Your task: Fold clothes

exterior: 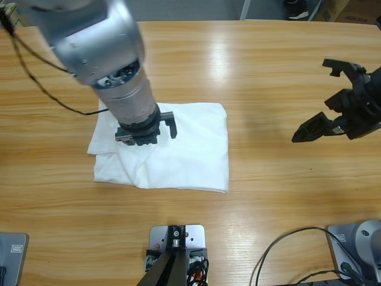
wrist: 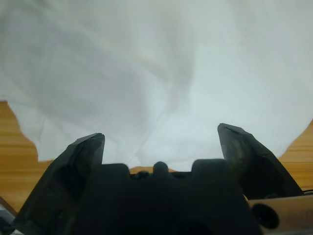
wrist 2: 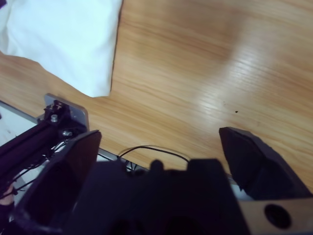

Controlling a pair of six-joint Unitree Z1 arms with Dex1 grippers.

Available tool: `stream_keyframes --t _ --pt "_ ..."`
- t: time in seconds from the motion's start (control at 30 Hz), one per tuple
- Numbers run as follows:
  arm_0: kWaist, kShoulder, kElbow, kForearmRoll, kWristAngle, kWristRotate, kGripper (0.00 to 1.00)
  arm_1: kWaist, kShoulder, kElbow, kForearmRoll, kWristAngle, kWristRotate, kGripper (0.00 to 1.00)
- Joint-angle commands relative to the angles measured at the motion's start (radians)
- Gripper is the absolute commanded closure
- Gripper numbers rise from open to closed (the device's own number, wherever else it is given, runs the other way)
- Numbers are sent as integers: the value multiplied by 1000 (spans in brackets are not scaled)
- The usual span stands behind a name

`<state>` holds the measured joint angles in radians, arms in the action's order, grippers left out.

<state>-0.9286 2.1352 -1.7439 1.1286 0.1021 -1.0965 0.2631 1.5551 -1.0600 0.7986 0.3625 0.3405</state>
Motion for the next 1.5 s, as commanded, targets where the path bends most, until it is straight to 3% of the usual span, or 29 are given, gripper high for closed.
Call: stream_keyframes --t 0.03,0.37,0.4,0.43,0.47,0.73,1.07,1.5 --pt "29 167 -105 175 -4 96 474 -45 -2 55 -49 30 -16 0" --pt "29 214 -177 242 -2 151 491 -51 -8 44 -56 30 -12 4" --pt "29 217 -183 252 -2 153 624 -51 -9 44 -57 30 -12 4" --pt "29 222 -190 266 3 168 899 -51 -11 44 -59 30 -11 4" --pt "29 227 -190 278 8 192 1000 -51 -14 44 -62 30 -11 4" --pt "11 249 -198 290 14 238 1000 -51 -50 58 -79 26 5 9" --pt "4 149 -183 420 154 171 1000 -51 -52 94 -114 31 5 9" --pt "41 76 66 464 136 2 1000 -51 -46 161 -168 37 5 9"
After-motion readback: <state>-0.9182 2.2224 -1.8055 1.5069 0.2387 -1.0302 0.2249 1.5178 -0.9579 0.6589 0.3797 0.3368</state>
